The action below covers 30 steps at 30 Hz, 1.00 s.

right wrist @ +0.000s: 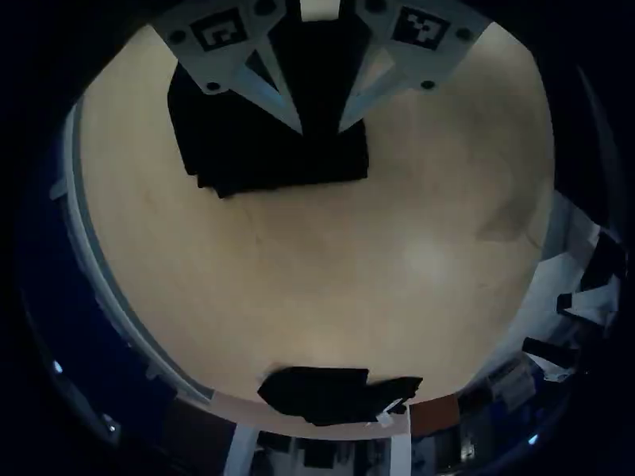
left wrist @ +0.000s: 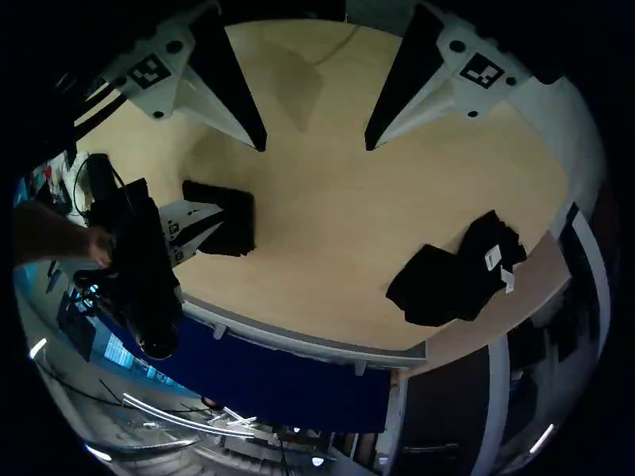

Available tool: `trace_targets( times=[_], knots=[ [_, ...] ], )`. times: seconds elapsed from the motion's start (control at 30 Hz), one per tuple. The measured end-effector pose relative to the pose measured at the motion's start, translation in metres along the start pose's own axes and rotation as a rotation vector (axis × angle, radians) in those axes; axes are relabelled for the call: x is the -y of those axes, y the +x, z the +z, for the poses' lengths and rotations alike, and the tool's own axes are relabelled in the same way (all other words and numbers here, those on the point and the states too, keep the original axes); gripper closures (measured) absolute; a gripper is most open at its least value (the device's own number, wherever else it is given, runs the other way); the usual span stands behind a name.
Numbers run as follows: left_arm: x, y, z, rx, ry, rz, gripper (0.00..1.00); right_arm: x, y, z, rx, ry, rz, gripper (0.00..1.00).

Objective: Fold towel

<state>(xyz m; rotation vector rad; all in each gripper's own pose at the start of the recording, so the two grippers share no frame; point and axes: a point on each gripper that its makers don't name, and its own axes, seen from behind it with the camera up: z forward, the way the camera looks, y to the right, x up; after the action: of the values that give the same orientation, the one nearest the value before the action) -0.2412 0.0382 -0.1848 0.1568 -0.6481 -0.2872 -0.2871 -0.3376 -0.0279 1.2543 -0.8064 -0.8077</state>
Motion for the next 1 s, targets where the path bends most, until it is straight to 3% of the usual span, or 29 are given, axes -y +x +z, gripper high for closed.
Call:
trace_targets(
  times=[0.17,0.27,0.53,1.0],
  knots=[
    [-0.004,0.003,0.0,-0.004,-0.006,0.012,0.08,-0.004,0.004,-0.013,-0.038,-0.027,0.023,0.47],
    [-0.006,0.004,0.0,-0.006,-0.009,0.013,0.08,-0.007,0.006,-0.022,-0.06,-0.039,0.047,0.35],
    [-0.011,0.008,0.0,-0.013,-0.017,0.01,0.09,-0.009,-0.013,-0.042,-0.068,-0.086,0.143,0.32],
    [-0.013,0.017,0.009,-0.011,-0.037,0.028,0.08,0.019,-0.083,-0.046,-0.016,-0.105,0.329,0.33]
  ],
)
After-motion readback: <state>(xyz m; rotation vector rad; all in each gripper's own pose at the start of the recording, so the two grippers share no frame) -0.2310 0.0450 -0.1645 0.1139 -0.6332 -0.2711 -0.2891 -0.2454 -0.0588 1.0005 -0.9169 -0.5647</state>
